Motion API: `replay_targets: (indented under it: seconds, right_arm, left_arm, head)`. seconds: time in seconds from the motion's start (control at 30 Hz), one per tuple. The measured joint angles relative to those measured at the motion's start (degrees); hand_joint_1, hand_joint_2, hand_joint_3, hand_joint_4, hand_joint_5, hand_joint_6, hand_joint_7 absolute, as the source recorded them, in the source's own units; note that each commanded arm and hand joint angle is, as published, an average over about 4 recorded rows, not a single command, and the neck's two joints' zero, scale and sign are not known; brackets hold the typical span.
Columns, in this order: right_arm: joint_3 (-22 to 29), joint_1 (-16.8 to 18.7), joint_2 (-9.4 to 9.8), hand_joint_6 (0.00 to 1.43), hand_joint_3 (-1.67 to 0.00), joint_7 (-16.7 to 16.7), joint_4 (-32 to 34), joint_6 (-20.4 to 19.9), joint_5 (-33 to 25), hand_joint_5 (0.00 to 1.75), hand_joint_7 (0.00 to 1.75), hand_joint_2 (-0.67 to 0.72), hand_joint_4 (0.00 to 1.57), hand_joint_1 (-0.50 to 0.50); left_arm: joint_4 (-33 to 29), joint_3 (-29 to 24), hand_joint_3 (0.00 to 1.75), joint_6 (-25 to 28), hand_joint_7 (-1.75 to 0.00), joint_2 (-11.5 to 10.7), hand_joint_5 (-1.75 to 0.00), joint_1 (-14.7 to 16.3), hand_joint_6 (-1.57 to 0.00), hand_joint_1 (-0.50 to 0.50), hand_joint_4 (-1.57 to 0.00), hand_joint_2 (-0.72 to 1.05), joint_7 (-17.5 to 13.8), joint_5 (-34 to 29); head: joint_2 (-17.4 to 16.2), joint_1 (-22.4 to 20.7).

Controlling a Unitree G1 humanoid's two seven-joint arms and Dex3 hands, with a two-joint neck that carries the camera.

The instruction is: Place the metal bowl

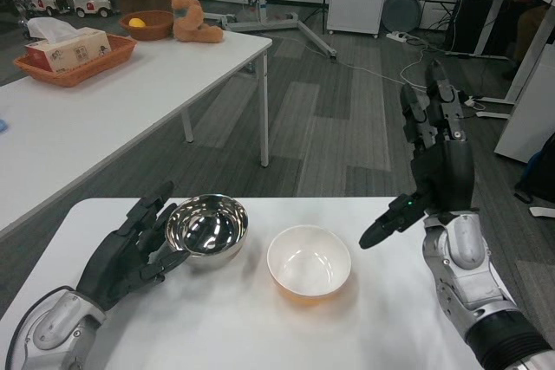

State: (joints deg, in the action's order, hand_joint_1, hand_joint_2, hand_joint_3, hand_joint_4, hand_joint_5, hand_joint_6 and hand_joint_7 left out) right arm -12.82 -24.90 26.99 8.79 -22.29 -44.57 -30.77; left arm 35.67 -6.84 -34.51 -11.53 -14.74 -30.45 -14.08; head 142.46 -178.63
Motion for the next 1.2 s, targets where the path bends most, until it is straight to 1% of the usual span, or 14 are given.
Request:
replay_targets:
  seconds: [0.13, 0.23, 0.33, 0.37, 0.4, 0.47, 0.53, 0.6, 0.67, 0.8, 0.9, 0.97, 1.1, 1.2]
  right_arm:
    - [0.0, 0.0, 0.00, 0.00, 0.00, 0.0, 0.0, 0.0, 0.0, 0.00, 0.00, 0.66, 0.00, -0.46]
    - [0.0, 0.0, -0.01, 0.00, 0.00, 0.0, -0.1, 0.0, 0.0, 0.00, 0.00, 0.66, 0.00, -0.46]
    - [0.0, 0.0, -0.02, 0.00, 0.00, 0.0, -0.1, 0.0, 0.0, 0.00, 0.00, 0.66, 0.00, -0.46]
    - [0.0, 0.0, -0.03, 0.00, 0.00, 0.0, -0.2, 0.0, 0.0, 0.00, 0.00, 0.66, 0.00, -0.46]
    - [0.0, 0.0, -0.03, 0.00, 0.00, 0.0, -0.2, 0.0, 0.0, 0.00, 0.00, 0.66, 0.00, -0.46]
    - [0.0, 0.0, -0.03, 0.00, 0.00, 0.0, -0.3, 0.0, 0.0, 0.00, 0.00, 0.66, 0.00, -0.46]
    - [0.0, 0.0, -0.04, 0.00, 0.00, 0.0, -0.4, 0.0, 0.0, 0.00, 0.00, 0.66, 0.00, -0.46]
    - [0.0, 0.0, -0.04, 0.00, 0.00, 0.0, -0.5, 0.0, 0.0, 0.00, 0.00, 0.66, 0.00, -0.46]
    - [0.0, 0.0, -0.04, 0.00, 0.00, 0.0, -0.8, 0.0, 0.0, 0.00, 0.00, 0.66, 0.00, -0.46]
    - [0.0, 0.0, -0.05, 0.00, 0.00, 0.0, -1.1, 0.0, 0.0, 0.00, 0.00, 0.66, 0.00, -0.46]
    - [0.0, 0.0, -0.06, 0.00, 0.00, 0.0, -1.3, 0.0, 0.0, 0.00, 0.00, 0.66, 0.00, -0.46]
    - [0.0, -0.1, -0.06, 0.00, 0.00, 0.0, -1.4, 0.0, 0.0, 0.00, 0.00, 0.66, 0.00, -0.46]
    - [0.1, -1.0, -0.08, 0.00, 0.00, 0.0, -1.4, 0.0, 0.0, 0.00, 0.00, 0.66, 0.00, -0.46]
    - [0.3, -1.6, -0.07, 0.00, 0.00, -0.3, -1.0, 0.3, 0.0, 0.00, 0.00, 0.66, 0.00, -0.46]
  left_arm:
    - [-1.2, 0.1, 0.09, 0.9, -0.07, 0.0, 0.00, 0.1, 0.00, -0.50, 0.00, 1.03, 0.0, 0.0]
    - [-3.6, 0.2, 0.07, 2.5, -0.07, -0.2, 0.00, 0.6, 0.00, -0.50, 0.00, 0.87, 0.0, 0.0]
    - [-6.2, 0.0, 0.00, 4.0, -0.07, -0.5, 0.00, 1.4, 0.00, -0.50, 0.00, 0.54, 0.0, 0.0]
    - [-6.9, -0.2, 0.00, 4.4, -0.07, -0.6, 0.00, 1.6, 0.00, -0.50, 0.00, 0.32, 0.0, 0.0]
    - [-7.6, -0.6, 0.00, 4.9, -0.07, -0.6, 0.00, 1.8, 0.00, -0.50, 0.00, 0.16, 0.0, 0.1]
    - [-8.9, -1.6, 0.00, 5.2, -0.07, -0.7, 0.00, 1.9, 0.00, -0.50, 0.00, -0.24, 0.0, 0.3]
    - [-9.9, -2.8, 0.04, 5.3, -0.07, -0.8, 0.00, 2.0, 0.00, -0.50, 0.00, -0.50, 0.0, 1.0]
    - [-10.7, -3.9, 0.04, 5.3, -0.07, -0.8, 0.00, 2.0, 0.00, -0.50, 0.00, -0.68, 0.3, 1.6]
    - [-11.5, -4.8, 0.00, 5.3, -0.07, -0.8, 0.00, 2.0, 0.00, -0.50, 0.00, -0.72, 1.0, 1.7]
    - [-12.2, -5.9, 0.02, 5.4, -0.07, -0.8, 0.00, 2.0, 0.00, -0.50, 0.00, -0.72, 2.1, 0.9]
    - [-13.3, -7.3, 0.04, 5.7, -0.07, -1.1, 0.00, 1.5, 0.00, -0.50, 0.00, -0.72, 3.0, -1.0]
    - [-14.6, -8.6, 0.00, 6.1, -0.07, -2.0, 0.00, 0.1, 0.00, -0.50, 0.00, -0.72, 3.4, -1.4]
    - [-18.3, -10.8, 0.02, 6.6, -0.07, -4.5, 0.00, -4.8, 0.00, -0.50, 0.00, -0.72, 4.0, -1.7]
    - [-20.2, -10.9, 0.02, 7.4, -0.07, -5.0, 0.00, -6.6, 0.00, -0.50, 0.00, -0.72, 4.0, -1.7]
  head:
    - [-0.9, 0.1]
    - [-1.4, -0.1]
    - [-1.9, -0.4]
    - [-2.0, -0.5]
    - [-2.1, -0.6]
    - [-2.3, -0.8]
    - [-2.5, -1.0]
    - [-2.5, -1.1]
    - [-2.4, -1.1]
    - [-1.9, -0.8]
    - [-0.4, 0.3]
    - [0.9, 1.3]
    - [3.4, 3.5]
    - [4.9, 4.6]
